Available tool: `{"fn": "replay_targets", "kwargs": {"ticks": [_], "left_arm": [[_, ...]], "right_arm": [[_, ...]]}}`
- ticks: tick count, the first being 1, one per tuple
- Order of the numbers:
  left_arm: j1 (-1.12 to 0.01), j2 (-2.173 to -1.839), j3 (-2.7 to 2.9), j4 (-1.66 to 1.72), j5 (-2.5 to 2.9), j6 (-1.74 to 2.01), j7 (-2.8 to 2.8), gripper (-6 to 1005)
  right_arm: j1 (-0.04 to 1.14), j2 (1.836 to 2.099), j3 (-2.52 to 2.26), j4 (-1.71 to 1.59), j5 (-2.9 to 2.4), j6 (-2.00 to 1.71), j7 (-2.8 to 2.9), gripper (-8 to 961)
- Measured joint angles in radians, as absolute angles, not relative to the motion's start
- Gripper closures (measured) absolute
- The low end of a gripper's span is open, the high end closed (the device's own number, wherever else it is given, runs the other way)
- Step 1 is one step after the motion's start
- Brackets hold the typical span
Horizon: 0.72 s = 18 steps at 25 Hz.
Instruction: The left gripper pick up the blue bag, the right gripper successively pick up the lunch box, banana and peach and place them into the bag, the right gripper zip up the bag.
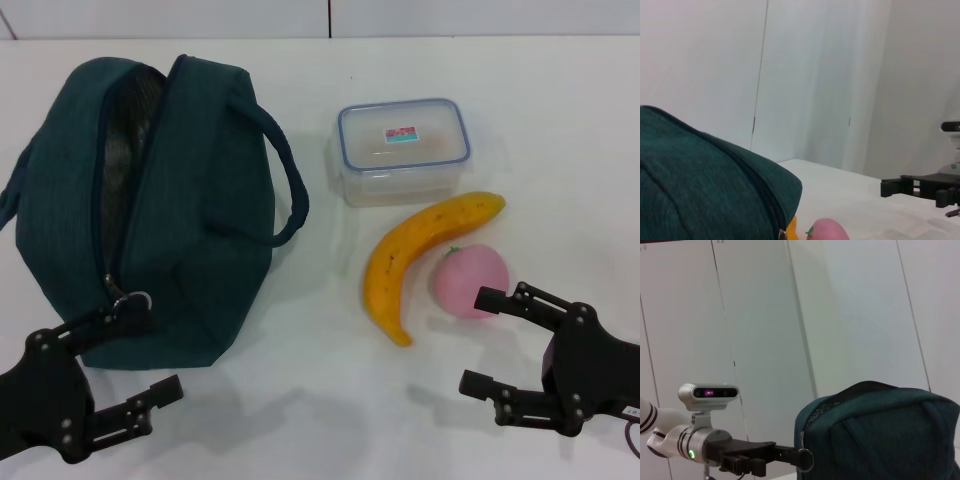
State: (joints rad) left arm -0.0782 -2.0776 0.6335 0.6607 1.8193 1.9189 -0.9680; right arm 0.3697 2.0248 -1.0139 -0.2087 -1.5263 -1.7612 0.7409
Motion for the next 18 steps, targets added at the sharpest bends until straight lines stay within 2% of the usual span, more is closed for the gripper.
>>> {"fn": "replay_targets", "kwargs": {"ticks": [12, 18], "left_arm": [[-0.078, -2.078, 0.634, 0.66, 1.818, 1.922, -0.988, 219], [-0.102, -2.07, 0.634, 0.677, 1.743, 1.997, -1.195, 221]], "right_arm": [[0.37, 2.025, -1.014, -0.209, -1.526, -1.764, 0.741, 81], [0.37, 2.025, -1.02, -0.209, -1.513, -1.764, 0.741, 81]]}}
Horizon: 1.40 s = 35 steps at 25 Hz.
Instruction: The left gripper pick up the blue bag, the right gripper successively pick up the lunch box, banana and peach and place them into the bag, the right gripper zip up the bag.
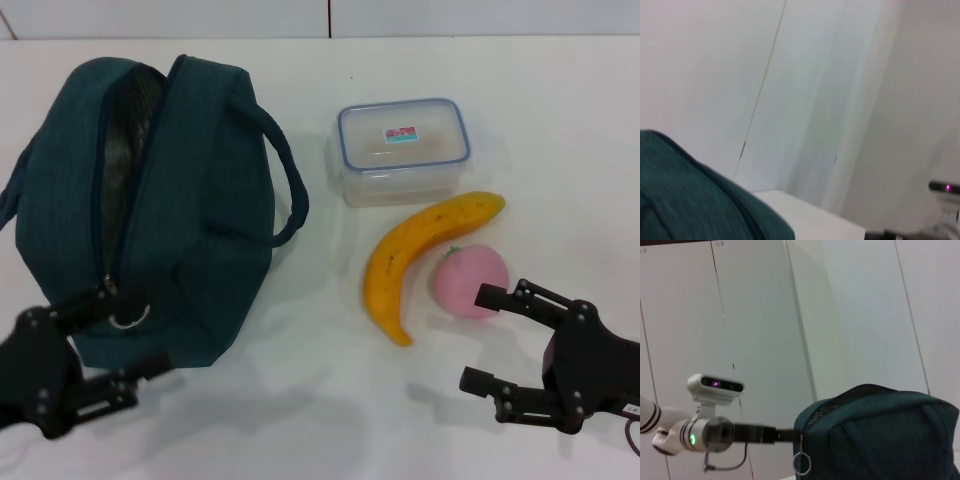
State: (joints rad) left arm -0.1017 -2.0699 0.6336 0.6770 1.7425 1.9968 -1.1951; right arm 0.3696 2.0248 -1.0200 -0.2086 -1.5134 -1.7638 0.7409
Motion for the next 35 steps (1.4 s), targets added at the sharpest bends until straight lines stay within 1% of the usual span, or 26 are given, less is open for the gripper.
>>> {"fn": "replay_targets", "kwargs": {"ticks": [8, 12, 13, 15, 16, 18, 19, 21, 26, 29, 31, 35], "left_arm": [[-0.118, -2.043, 0.644, 0.784, 1.677, 2.033, -1.423, 224], [-0.123, -2.04, 0.637, 0.873, 1.631, 2.032, -1.512, 225], [-0.145, -2.031, 0.596, 0.944, 1.596, 2.028, -1.615, 225], [-0.164, -2.024, 0.564, 0.967, 1.59, 2.023, -1.663, 225], [-0.193, -2.013, 0.522, 0.982, 1.601, 2.014, -1.72, 224], [-0.27, -1.977, 0.445, 0.999, 1.667, 1.98, -1.824, 224], [-0.27, -1.977, 0.445, 0.999, 1.667, 1.98, -1.824, 224], [-0.317, -1.947, 0.418, 1.012, 1.716, 1.948, -1.889, 224], [-0.427, -1.855, 0.422, 1.075, 1.825, 1.901, -2.138, 225], [-0.494, -1.807, 0.45, 1.086, 1.953, 1.895, -2.309, 225], [-0.535, -1.792, 0.471, 1.085, 2.033, 1.896, -2.371, 226], [-0.6, -1.788, 0.502, 1.083, 2.234, 1.885, -2.424, 226]], "right_arm": [[0.369, 2.025, -1.015, -0.196, -1.513, -1.763, 0.742, 82], [0.37, 2.025, -1.016, -0.195, -1.512, -1.759, 0.742, 82], [0.371, 2.025, -1.016, -0.195, -1.512, -1.759, 0.742, 82], [0.373, 2.025, -1.016, -0.195, -1.512, -1.759, 0.742, 82], [0.373, 2.025, -1.015, -0.195, -1.512, -1.759, 0.742, 82], [0.374, 2.025, -1.015, -0.195, -1.512, -1.759, 0.742, 82], [0.374, 2.025, -1.015, -0.195, -1.512, -1.759, 0.742, 82], [0.374, 2.024, -1.014, -0.196, -1.512, -1.758, 0.742, 82], [0.376, 2.024, -1.014, -0.197, -1.512, -1.758, 0.742, 82], [0.376, 2.023, -1.014, -0.197, -1.512, -1.758, 0.742, 82], [0.376, 2.023, -1.014, -0.196, -1.512, -1.758, 0.743, 82], [0.376, 2.023, -1.014, -0.196, -1.512, -1.758, 0.743, 82]]}}
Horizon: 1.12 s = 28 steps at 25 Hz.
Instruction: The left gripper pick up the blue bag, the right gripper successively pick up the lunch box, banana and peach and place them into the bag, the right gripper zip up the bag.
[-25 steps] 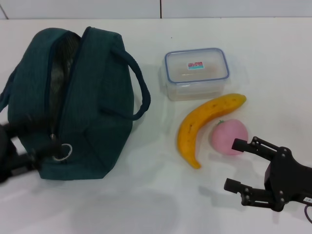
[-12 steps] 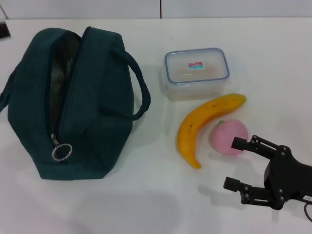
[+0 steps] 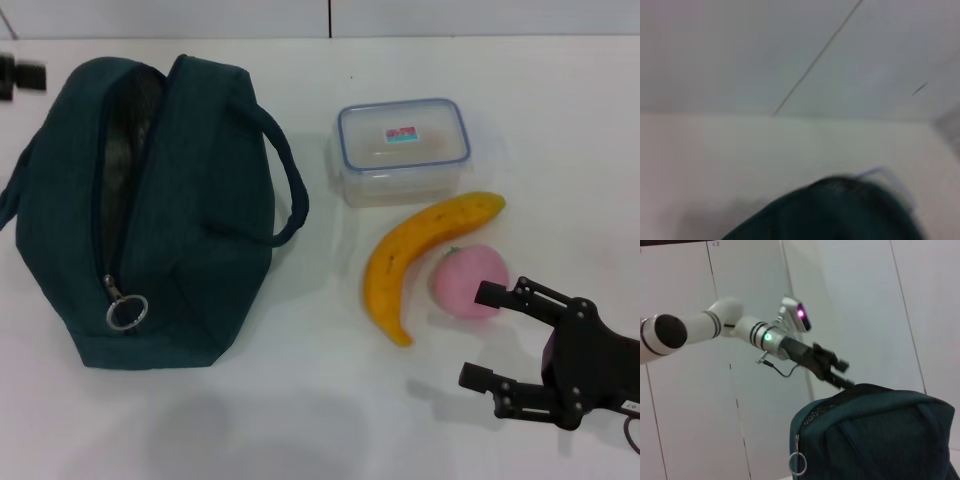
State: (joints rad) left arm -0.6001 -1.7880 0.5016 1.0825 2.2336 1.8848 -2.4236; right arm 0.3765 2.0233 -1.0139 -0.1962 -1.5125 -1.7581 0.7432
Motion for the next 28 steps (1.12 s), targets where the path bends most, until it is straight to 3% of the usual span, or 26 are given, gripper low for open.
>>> {"fn": "replay_targets", "kwargs": {"ticks": [25, 28], "left_arm": [[-0.665, -1.809, 0.605, 0.975, 2.306, 1.88, -2.468, 238], [-0.666, -1.81, 0.605, 0.975, 2.306, 1.879, -2.457, 287]], "right_arm": [[0.377, 2.023, -1.015, -0.196, -1.513, -1.758, 0.749, 83], [0.377, 2.023, -1.014, -0.196, -1.513, -1.758, 0.75, 83]]}}
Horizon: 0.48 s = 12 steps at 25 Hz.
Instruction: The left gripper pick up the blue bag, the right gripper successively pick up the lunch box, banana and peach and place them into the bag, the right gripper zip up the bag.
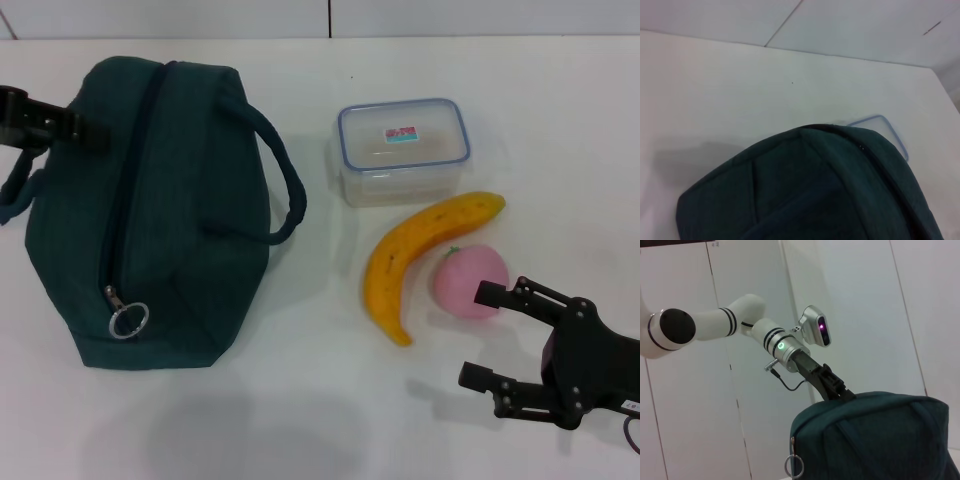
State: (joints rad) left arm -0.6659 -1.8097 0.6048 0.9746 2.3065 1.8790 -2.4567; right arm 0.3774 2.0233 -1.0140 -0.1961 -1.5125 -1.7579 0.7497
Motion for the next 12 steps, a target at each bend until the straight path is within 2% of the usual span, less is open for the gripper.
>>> {"fn": "replay_targets", "kwargs": {"ticks": [8, 12], "left_arm": [[-0.66, -1.813, 0.605, 0.975, 2.29, 1.879, -2.416, 419], [-0.665, -1.815, 0.617, 0.969, 2.29, 1.879, -2.417, 607]], "right_arm": [[0.373, 2.023, -1.012, -0.19, -1.506, -1.76, 0.75, 83], [0.369, 2.022, -1.013, -0.181, -1.489, -1.76, 0.75, 83]]}}
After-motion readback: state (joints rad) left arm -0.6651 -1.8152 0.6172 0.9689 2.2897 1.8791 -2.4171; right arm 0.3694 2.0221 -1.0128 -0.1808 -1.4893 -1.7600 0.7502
